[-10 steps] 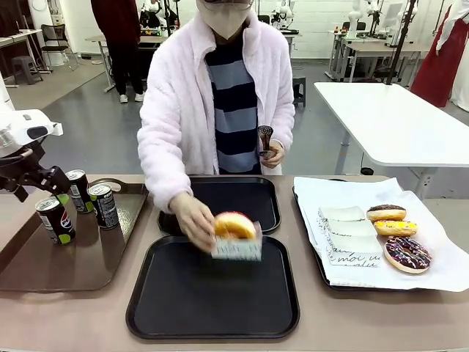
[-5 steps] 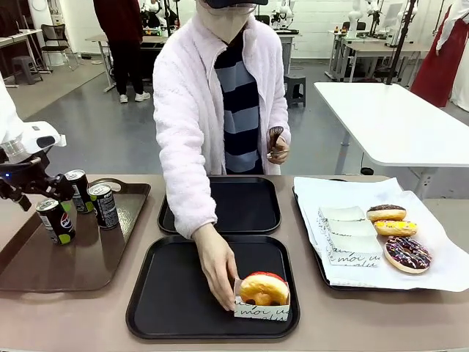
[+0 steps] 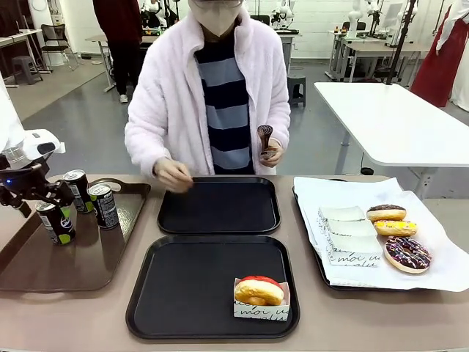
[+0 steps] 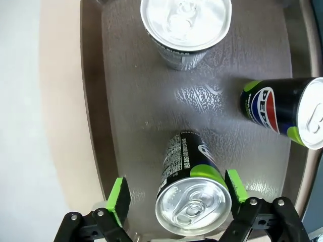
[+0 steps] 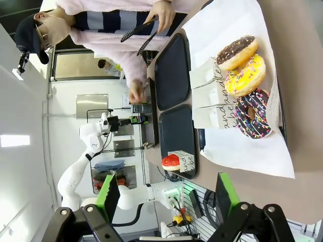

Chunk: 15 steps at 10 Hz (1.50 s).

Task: Set up donuts and drinks on trays.
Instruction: Pick up one Pepsi coke and place it on the Flat Tray.

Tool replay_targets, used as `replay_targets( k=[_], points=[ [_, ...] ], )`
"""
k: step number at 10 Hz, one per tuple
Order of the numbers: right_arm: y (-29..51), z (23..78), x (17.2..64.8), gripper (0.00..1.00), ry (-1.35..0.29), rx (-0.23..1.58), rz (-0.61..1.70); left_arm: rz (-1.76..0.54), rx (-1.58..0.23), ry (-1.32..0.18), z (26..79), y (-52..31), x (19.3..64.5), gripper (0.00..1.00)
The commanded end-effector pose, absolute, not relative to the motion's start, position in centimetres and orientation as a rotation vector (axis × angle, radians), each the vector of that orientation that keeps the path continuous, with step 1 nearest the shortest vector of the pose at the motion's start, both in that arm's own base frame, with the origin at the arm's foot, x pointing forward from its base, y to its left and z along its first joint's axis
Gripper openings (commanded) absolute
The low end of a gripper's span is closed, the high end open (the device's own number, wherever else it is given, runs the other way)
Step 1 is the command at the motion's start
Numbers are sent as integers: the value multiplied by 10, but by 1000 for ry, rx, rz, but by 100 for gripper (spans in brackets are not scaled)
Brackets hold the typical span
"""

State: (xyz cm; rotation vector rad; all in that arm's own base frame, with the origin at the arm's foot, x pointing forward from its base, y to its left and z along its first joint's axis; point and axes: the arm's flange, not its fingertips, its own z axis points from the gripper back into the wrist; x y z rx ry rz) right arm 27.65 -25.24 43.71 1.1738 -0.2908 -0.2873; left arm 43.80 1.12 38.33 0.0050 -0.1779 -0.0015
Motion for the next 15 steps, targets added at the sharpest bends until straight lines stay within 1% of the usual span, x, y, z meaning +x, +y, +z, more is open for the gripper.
replay_targets(
  k=[1,2,3,4,5,7,8,9,10,13,15],
  points=[
    [-253,436,277,100,-305,1193,-282,3,-48,-215,383,9,438,47],
    [-253,436,277,100,-305,1193,-282,3,-50,-208,383,9,438,44],
    [-253,436,277,100,-305,1193,-282,13,-47,-191,383,9,439,0],
    [-253,436,277,100,-305,1193,-282,30,-45,-179,382,10,439,42],
    [-253,436,277,100,-305,1193,-282,45,-34,-169,383,11,439,0],
    [-253,436,277,100,-305,1193,-282,62,-26,-157,385,10,438,0],
    [-253,436,277,100,-305,1193,-282,66,-20,-150,387,10,438,4],
    [-253,436,277,100,-305,1193,-282,54,-31,-172,398,6,433,4],
    [-253,436,277,100,-305,1193,-282,78,-40,-148,424,-5,422,4],
    [-253,436,277,100,-305,1193,-282,-6,-25,-216,516,-35,360,4],
    [-253,436,277,100,-305,1193,-282,-25,-18,-237,542,-39,340,4]
  ],
)
